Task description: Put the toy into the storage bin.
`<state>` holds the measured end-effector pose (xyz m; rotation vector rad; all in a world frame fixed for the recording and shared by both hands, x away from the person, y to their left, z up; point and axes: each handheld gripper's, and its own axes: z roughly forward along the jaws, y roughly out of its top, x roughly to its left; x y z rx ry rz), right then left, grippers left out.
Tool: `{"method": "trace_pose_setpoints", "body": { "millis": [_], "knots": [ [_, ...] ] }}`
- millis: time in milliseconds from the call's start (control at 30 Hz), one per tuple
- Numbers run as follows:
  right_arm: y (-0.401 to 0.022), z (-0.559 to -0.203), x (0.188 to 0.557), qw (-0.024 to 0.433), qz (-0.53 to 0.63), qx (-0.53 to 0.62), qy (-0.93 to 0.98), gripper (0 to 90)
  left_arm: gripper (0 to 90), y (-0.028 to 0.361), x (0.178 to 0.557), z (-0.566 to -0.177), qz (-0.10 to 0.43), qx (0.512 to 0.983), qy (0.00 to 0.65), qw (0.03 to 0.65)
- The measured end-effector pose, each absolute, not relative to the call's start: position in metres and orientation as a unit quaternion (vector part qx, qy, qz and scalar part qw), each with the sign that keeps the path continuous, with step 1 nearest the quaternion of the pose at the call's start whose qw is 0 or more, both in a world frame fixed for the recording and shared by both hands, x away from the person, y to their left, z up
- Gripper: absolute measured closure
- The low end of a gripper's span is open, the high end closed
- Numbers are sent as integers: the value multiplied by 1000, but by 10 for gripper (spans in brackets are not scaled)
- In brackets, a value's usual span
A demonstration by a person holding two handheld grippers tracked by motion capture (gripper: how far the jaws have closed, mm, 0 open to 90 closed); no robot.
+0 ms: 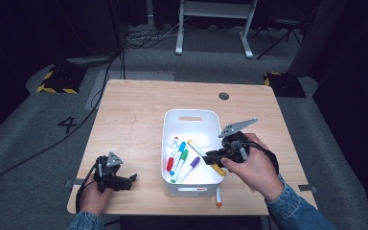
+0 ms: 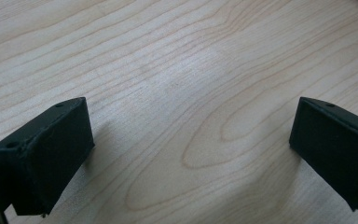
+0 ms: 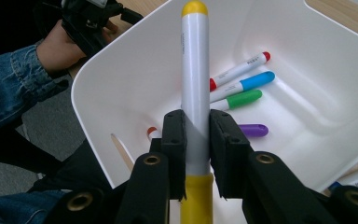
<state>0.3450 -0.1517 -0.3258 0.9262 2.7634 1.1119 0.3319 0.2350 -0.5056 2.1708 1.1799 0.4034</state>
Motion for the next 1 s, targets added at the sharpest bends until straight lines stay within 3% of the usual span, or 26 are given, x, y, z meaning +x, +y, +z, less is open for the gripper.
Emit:
{"method": "trace_pose_setpoints", "body": {
  "millis": [1000],
  "knots": [
    [-130, -370, 346, 8, 290, 266, 919, 770, 0, 235, 332, -506, 153, 823, 448, 314]
  ]
}}
